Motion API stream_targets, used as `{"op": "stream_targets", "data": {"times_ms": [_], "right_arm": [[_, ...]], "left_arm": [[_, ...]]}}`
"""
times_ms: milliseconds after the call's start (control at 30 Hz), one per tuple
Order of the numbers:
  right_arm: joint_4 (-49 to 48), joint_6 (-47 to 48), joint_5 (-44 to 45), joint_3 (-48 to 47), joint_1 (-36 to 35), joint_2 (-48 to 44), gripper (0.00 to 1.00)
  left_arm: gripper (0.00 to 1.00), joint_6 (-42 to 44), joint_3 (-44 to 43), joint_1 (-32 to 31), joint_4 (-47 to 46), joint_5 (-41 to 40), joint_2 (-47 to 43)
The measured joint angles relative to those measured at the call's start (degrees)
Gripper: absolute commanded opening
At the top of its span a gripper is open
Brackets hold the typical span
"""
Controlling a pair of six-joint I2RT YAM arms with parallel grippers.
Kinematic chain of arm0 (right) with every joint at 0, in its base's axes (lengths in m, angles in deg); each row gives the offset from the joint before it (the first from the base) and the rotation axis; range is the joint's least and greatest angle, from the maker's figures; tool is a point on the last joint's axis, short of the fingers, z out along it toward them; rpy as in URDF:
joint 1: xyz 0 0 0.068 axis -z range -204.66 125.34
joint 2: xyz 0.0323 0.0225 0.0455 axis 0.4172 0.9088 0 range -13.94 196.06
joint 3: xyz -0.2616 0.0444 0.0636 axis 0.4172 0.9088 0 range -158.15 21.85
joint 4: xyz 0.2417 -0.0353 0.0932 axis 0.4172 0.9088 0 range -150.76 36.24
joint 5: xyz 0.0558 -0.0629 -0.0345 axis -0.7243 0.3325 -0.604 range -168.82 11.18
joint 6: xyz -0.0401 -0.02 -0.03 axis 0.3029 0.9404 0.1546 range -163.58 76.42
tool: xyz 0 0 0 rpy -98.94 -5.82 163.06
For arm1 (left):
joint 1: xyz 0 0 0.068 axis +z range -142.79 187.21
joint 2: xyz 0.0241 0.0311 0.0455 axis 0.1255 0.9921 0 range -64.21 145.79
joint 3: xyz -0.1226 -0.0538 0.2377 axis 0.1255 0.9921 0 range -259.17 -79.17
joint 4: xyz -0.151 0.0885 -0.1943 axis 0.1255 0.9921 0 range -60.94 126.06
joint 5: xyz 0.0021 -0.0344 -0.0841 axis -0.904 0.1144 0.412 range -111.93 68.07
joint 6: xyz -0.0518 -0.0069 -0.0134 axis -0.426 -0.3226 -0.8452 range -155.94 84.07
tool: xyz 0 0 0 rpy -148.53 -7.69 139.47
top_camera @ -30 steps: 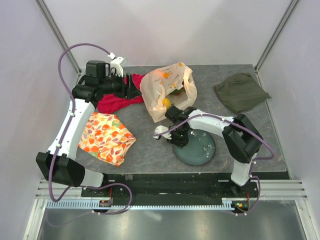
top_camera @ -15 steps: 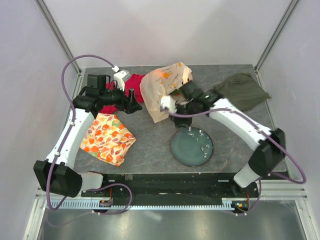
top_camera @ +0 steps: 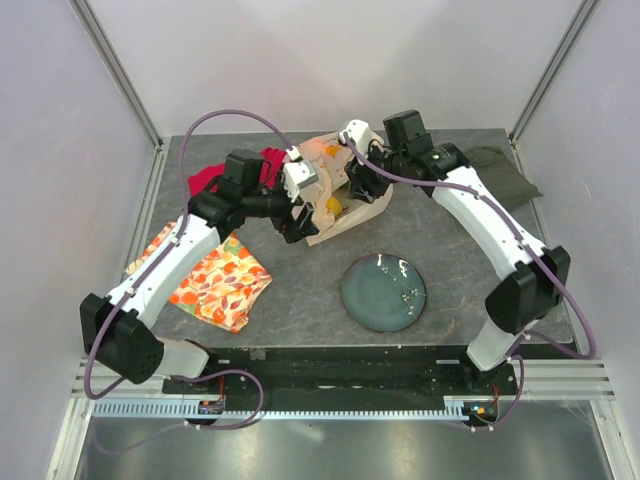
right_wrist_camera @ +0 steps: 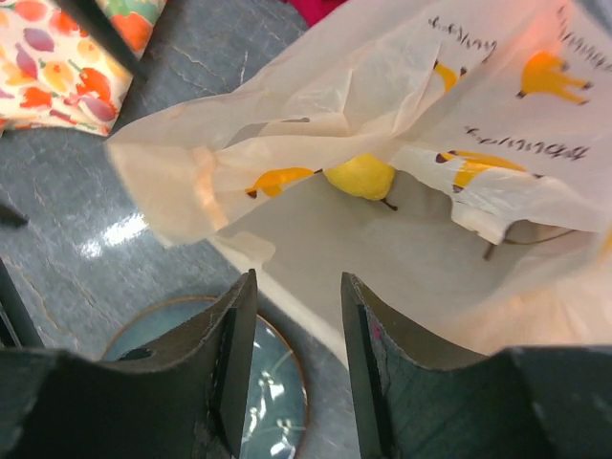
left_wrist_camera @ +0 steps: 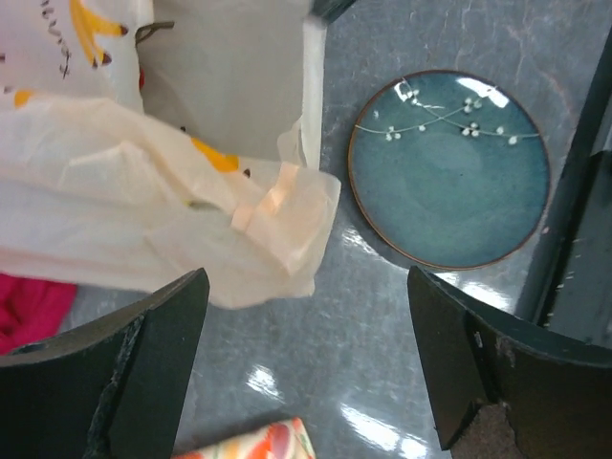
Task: Take the fake fruits out of the plastic bag
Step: Adjust the plastic bag at the center of the board.
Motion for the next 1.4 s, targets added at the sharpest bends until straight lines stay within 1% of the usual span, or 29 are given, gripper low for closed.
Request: {"op": "stream_targets", "data": {"times_ms": [67, 167, 200, 267, 300, 367, 400, 433, 500, 567, 633, 700, 767, 867, 1000, 1067, 1167, 1233, 1400], "right_arm": [[-1.9, -2.8, 0.0, 0.4, 0.2, 3.0, 0.48], [-3.9, -6.5, 0.9, 0.5, 0.5, 6.2, 0.48], [-4.8, -7.6, 1.7, 0.5, 0.6, 7.0, 0.48], [-6.1, -9.4, 3.6, 0.5, 0.9, 8.1, 0.48], [-6.8, -10.0, 4.5, 0.7, 1.0, 8.3, 0.48], [-8.2, -11.1, 7.2, 1.6, 1.2, 8.4, 0.48], [-8.9, -11.4, 8.5, 2.5, 1.3, 8.1, 0.48], [-9.4, -11.6, 9.7, 3.6, 1.3, 7.8, 0.47], [-11.3, -12.0, 12.6, 8.7, 1.4, 6.1, 0.47], [-11.5, -12.2, 15.2, 15.6, 1.4, 3.3, 0.47], [-11.0, -12.1, 17.2, 22.1, 1.4, 0.4, 0.47], [-10.3, -12.1, 18.6, 26.4, 1.4, -1.9, 0.47], [-9.4, -12.0, 19.5, 28.4, 1.4, -3.3, 0.47], [-9.0, -11.5, 19.6, 27.3, 1.4, -3.3, 0.47], [-8.4, -11.3, 16.6, 20.4, 1.3, -0.7, 0.48], [-8.7, -11.3, 13.3, 14.7, 1.1, 2.1, 0.48], [-9.0, -11.3, 8.5, 9.8, 0.5, 4.3, 0.48], [-9.2, -11.3, 6.4, 8.3, -0.2, 4.8, 0.46], [-9.2, -11.2, 5.3, 7.8, -3.5, 7.0, 0.44]], "left_arm": [[0.88, 3.9, -0.1, -1.9, -0.7, -1.4, 1.3], [0.80, 9.7, -0.1, -4.2, -1.6, -3.2, 3.1], [0.69, 11.7, -0.1, -5.1, -1.8, -4.0, 3.7], [0.51, 15.3, 0.0, -6.5, -2.8, -5.4, 4.7], [0.29, 16.9, 0.3, -7.1, -3.6, -6.0, 5.1], [0.05, 19.6, 1.4, -7.8, -4.6, -7.8, 5.6], [0.02, 20.6, 2.4, -7.9, -5.1, -9.0, 5.8], [0.02, 20.3, 3.0, -7.9, -5.4, -10.1, 5.9], [0.02, 18.7, 4.3, -7.4, -6.0, -12.8, 5.7], [0.02, 14.1, 4.9, -6.5, -6.1, -15.8, 4.6], [0.02, 6.8, 4.9, -5.2, -6.3, -18.1, 2.4], [0.02, -0.3, 5.0, -4.0, -6.3, -19.4, -0.6], [0.02, -9.6, 5.6, -2.8, -7.5, -20.4, -5.2], [0.02, -19.6, 6.9, -2.1, -8.9, -20.4, -10.2], [0.02, -26.1, 9.7, -1.9, -10.5, -20.5, -11.2], [0.02, -27.5, 11.6, -1.9, -10.2, -20.8, -10.5], [0.02, -28.4, 13.8, -1.9, -9.6, -22.0, -9.8], [0.02, -28.7, 14.4, -1.9, -9.5, -22.6, -9.8], [0.02, -29.6, 15.1, -1.7, -9.8, -25.0, -9.8]]}}
